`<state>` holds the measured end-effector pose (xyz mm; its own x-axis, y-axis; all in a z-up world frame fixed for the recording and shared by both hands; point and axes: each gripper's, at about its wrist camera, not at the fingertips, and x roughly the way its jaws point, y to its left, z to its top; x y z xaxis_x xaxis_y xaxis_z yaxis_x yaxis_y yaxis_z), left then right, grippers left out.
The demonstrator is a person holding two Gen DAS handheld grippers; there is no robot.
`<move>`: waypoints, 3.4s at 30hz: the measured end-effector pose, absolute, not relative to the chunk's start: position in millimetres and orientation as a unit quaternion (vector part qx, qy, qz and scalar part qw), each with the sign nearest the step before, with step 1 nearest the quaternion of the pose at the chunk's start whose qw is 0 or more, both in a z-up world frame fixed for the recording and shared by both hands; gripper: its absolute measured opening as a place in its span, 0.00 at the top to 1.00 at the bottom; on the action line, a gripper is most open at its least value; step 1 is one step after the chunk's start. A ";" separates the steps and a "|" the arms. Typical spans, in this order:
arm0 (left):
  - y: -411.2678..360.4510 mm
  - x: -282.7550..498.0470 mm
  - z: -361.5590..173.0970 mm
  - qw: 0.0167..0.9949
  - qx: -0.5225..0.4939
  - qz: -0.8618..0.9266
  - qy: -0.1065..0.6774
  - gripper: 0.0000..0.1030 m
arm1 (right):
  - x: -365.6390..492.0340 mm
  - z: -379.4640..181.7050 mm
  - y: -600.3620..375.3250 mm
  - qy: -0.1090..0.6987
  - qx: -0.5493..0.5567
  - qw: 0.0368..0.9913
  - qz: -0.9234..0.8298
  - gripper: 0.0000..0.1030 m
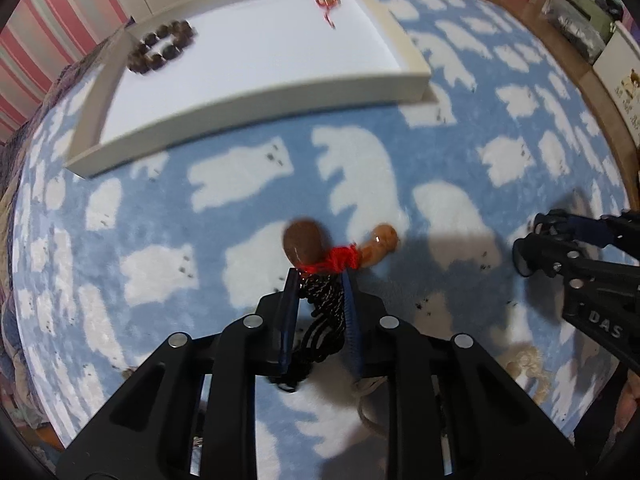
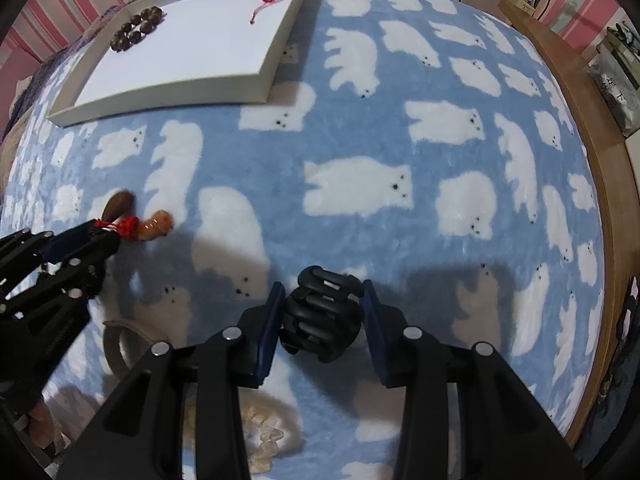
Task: Organize jewelry
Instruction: 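Carry pendant and claw clip into the tray and open both tools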
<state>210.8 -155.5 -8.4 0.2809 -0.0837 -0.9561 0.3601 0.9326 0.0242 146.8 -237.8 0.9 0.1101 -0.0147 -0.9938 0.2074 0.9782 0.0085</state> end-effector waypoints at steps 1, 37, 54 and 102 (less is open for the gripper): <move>-152.7 212.0 -3.1 0.795 0.116 -0.141 0.579 0.81 | 148.1 2.4 -239.8 0.660 0.075 0.744 -0.074 0.62; -82.5 396.7 67.7 0.856 0.025 -0.136 0.498 0.81 | 370.5 24.4 -238.0 0.581 0.126 0.800 -0.079 0.62; -104.8 485.0 13.9 0.864 0.027 -0.119 0.489 0.81 | 446.9 -14.1 -244.0 0.554 0.108 0.819 -0.103 0.62; -23.4 336.7 86.6 0.898 0.039 -0.071 0.432 0.03 | 303.1 70.1 -245.6 0.530 0.124 0.836 -0.066 0.28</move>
